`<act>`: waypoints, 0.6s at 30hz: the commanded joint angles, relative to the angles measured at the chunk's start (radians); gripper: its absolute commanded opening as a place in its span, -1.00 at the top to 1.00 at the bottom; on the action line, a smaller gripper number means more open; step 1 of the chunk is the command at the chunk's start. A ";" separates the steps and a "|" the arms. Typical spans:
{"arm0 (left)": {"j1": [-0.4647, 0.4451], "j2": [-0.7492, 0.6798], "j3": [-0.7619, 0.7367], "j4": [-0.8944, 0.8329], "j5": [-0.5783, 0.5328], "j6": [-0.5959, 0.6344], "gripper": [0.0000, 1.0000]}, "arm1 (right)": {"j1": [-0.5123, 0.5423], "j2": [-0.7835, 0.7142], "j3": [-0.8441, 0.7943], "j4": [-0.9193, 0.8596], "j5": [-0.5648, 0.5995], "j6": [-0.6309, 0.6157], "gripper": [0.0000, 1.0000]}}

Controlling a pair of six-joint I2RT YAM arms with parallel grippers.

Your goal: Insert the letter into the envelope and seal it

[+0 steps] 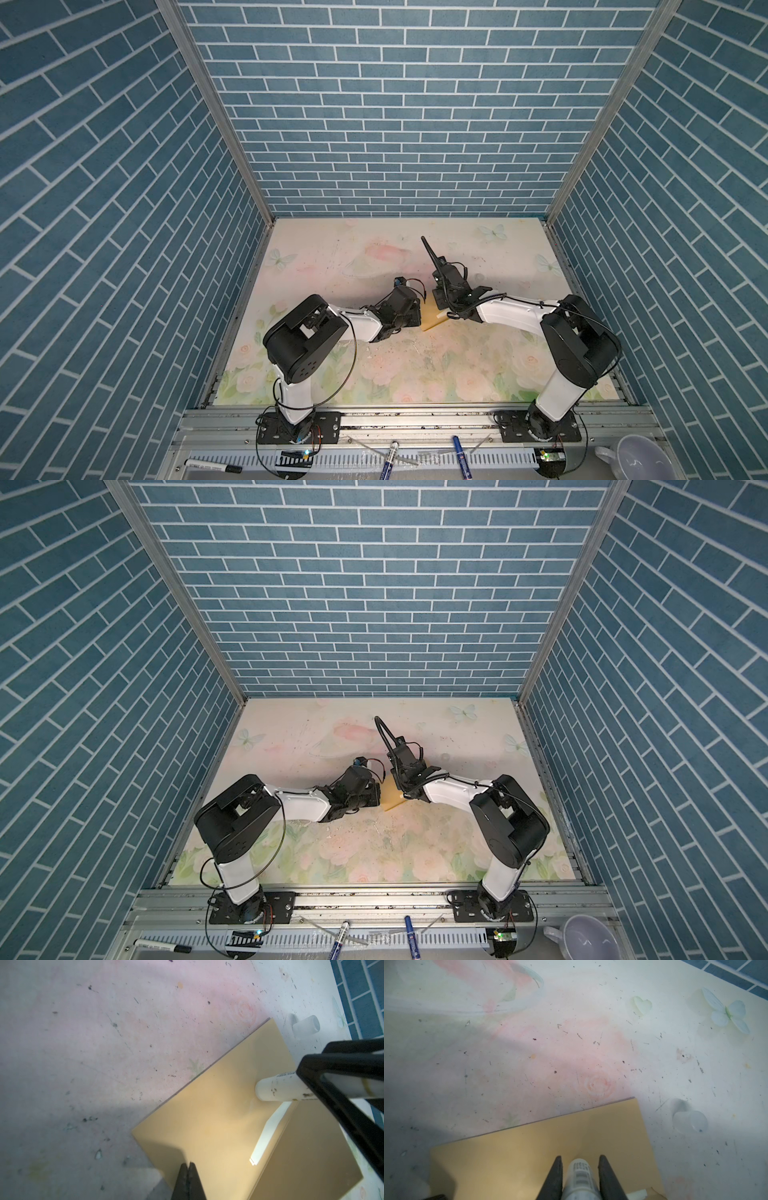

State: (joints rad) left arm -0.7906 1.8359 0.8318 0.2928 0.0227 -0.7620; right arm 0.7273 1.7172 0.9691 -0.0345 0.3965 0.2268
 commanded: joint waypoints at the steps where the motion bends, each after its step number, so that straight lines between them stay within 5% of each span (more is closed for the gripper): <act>1: 0.001 0.062 -0.037 -0.204 -0.023 0.018 1.00 | -0.039 0.038 -0.047 -0.084 0.074 -0.058 1.00; 11: 0.001 0.060 -0.040 -0.200 -0.023 0.018 1.00 | -0.063 0.032 -0.039 -0.084 0.045 -0.051 1.00; 18: 0.001 0.063 -0.041 -0.195 -0.021 0.017 1.00 | -0.079 -0.190 -0.083 -0.014 -0.107 0.002 1.00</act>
State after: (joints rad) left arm -0.7906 1.8359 0.8318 0.2928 0.0227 -0.7616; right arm 0.6640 1.6310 0.9192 -0.0444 0.3428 0.2218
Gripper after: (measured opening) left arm 0.046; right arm 0.266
